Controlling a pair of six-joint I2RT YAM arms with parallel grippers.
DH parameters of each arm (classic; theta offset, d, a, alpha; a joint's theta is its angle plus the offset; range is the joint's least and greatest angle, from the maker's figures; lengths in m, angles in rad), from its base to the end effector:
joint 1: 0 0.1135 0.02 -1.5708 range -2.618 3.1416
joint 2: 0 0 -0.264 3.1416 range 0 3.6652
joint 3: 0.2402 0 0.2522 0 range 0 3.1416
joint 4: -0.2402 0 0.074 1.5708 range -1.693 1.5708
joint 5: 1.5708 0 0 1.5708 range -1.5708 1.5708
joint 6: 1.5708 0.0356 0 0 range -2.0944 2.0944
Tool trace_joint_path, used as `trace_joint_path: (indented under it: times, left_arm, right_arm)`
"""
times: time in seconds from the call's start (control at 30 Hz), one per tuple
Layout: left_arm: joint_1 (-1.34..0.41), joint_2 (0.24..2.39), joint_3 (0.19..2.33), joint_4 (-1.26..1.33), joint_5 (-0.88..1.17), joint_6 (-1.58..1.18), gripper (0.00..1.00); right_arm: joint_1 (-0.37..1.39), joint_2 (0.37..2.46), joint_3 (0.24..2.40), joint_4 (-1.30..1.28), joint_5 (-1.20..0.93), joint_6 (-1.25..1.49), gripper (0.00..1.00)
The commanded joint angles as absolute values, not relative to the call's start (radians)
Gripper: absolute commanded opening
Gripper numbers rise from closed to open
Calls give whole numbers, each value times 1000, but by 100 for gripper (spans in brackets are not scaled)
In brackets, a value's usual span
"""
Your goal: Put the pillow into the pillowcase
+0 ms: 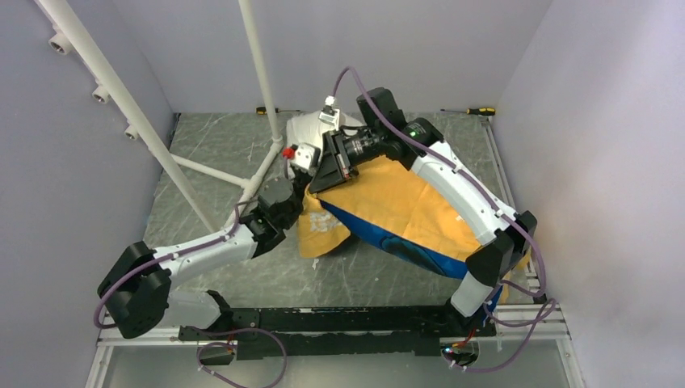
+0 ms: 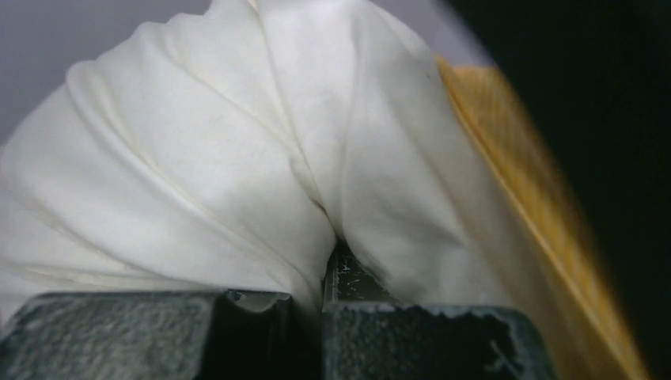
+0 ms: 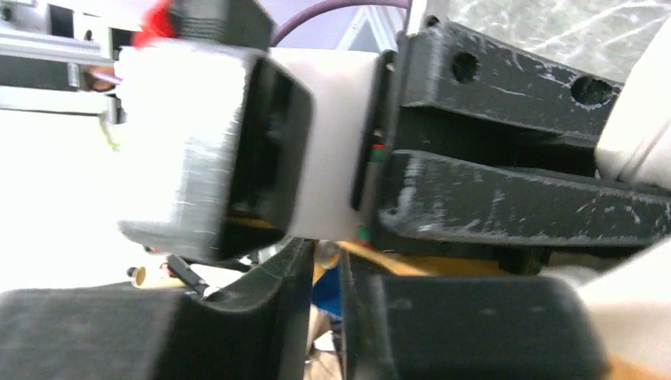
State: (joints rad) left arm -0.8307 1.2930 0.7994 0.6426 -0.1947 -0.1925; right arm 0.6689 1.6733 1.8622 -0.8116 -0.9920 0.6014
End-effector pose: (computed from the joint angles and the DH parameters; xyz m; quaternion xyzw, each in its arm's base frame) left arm 0.2070 -0.2165 0.3203 0.1338 0.6397 -0.3139 0.6887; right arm 0.2579 0.2418 0.4265 -0.2435 0.7747 0.5791 0.0720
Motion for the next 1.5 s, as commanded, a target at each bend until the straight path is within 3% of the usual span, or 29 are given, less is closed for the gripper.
trace_joint_path:
  times: [0.0, 0.07, 0.17, 0.27, 0.5, 0.73, 0.97, 1.07, 1.17, 1.47]
  left_arm:
    - [-1013, 1289, 641, 698, -148, -57, 0]
    - [-1012, 1255, 582, 697, -200, -72, 0]
    - [-1012, 1199, 540, 614, -252, -84, 0]
    - [-1012, 1150, 510, 534, -293, -94, 0]
    - [-1012, 1062, 460, 455, -311, -123, 0]
    - [-1012, 1063, 464, 416, -259, -138, 0]
    - [-1012, 1071, 467, 426, -235, -137, 0]
    - [-1012, 1068, 467, 421, -233, -136, 0]
    - [-1012, 1063, 464, 419, -228, -147, 0]
    - [-1012, 1069, 456, 414, -222, -174, 0]
  right_arm:
    - [678, 1631, 1806, -494, -722, 490, 36]
    - [678, 1563, 1718, -573, -589, 447, 63]
    - [678, 1451, 1651, -709, -421, 406, 85]
    - [675, 1337, 1637, -829, -257, 393, 95]
    - [523, 1142, 1580, -1079, 114, 441, 95]
    - [372, 1083, 1456, -1154, 129, 451, 72]
    - [345, 1093, 1366, -1048, 39, 471, 59]
    - [334, 1109, 1362, -1027, 18, 475, 26]
    - [333, 1094, 1375, -1007, 12, 483, 2]
    - [333, 1058, 1479, -936, -70, 469, 0]
